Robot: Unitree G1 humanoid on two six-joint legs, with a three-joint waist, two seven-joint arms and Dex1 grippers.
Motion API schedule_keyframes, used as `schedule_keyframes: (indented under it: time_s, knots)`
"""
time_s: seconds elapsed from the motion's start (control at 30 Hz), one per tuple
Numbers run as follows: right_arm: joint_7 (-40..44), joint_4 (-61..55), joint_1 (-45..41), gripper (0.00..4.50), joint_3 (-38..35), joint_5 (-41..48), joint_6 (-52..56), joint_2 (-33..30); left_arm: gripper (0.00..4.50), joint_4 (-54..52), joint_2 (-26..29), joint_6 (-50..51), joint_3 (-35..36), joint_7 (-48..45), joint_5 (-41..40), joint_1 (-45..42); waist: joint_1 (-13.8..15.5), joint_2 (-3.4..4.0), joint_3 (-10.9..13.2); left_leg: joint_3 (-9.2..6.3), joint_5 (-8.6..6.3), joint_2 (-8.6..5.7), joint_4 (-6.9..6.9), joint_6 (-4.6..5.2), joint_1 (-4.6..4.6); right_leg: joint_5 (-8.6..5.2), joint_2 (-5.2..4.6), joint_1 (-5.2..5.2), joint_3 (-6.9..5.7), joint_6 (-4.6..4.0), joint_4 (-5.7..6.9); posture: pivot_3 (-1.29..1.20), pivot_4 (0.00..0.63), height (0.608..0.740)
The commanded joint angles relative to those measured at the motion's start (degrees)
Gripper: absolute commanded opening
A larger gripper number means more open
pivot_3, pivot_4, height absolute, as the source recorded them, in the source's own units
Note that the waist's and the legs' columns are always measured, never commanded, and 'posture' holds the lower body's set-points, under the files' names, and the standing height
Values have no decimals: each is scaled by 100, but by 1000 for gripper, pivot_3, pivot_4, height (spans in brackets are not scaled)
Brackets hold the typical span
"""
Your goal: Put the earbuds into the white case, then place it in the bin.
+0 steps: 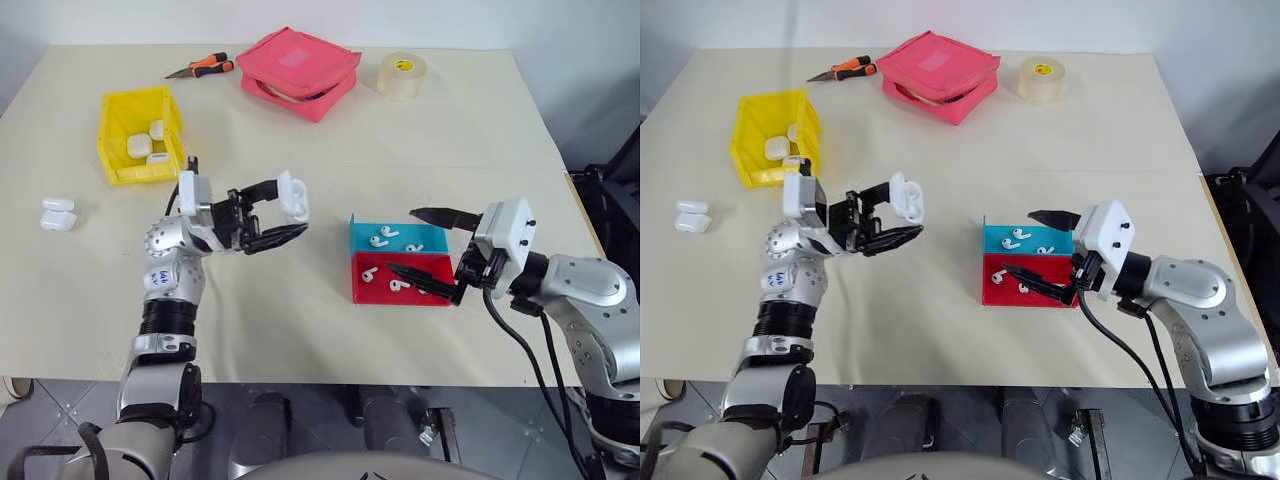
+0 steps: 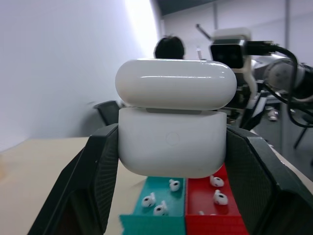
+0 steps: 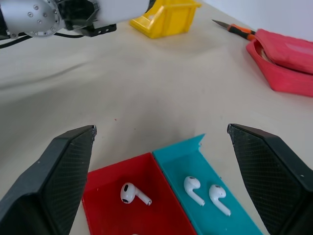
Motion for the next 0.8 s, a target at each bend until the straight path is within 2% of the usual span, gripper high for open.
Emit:
schedule_keyframes:
  time_s: [0.03, 0.17, 0.37, 0.53, 0.8]
  knots:
    - [-229, -539, 146, 4500, -175, 163, 137, -54, 2799, 144, -159, -256, -101, -384, -45, -50, 8, 0, 0, 0, 0, 0, 0, 0, -1, 0, 0, -1, 0, 0, 0, 0, 150, 740]
    - [-478, -905, 523, 4500, -252, 179, 281, -51, 2799, 61, -391, -266, -319, -539, -90, 206, 32, 0, 0, -1, -3, 0, 1, 6, -1, 0, 1, 1, 2, 0, -3, 0, 150, 740]
    - [-856, -1312, 987, 4500, -408, 198, 556, -91, 2799, 132, -606, -805, -546, -591, 30, 628, 39, 0, 0, -2, -5, 0, 2, 9, 4, 0, 2, 9, 4, 0, -8, 0, 150, 740]
    - [-1086, -1574, 1219, 4500, -545, 234, 986, -276, 2799, 105, -707, -993, -707, -540, -7, 696, 38, 0, 0, -11, -13, 4, 2, 24, 22, 0, 8, 46, 1, 1, -30, 0, 150, 740]
    - [-1210, -1891, 1204, 4500, -224, 3, 1957, -1172, 2799, 148, -734, -955, -815, -468, 24, 678, 40, 0, 0, -20, -17, 2, 2, 31, 23, 4, 9, 72, 0, 7, -58, 0, 150, 740]
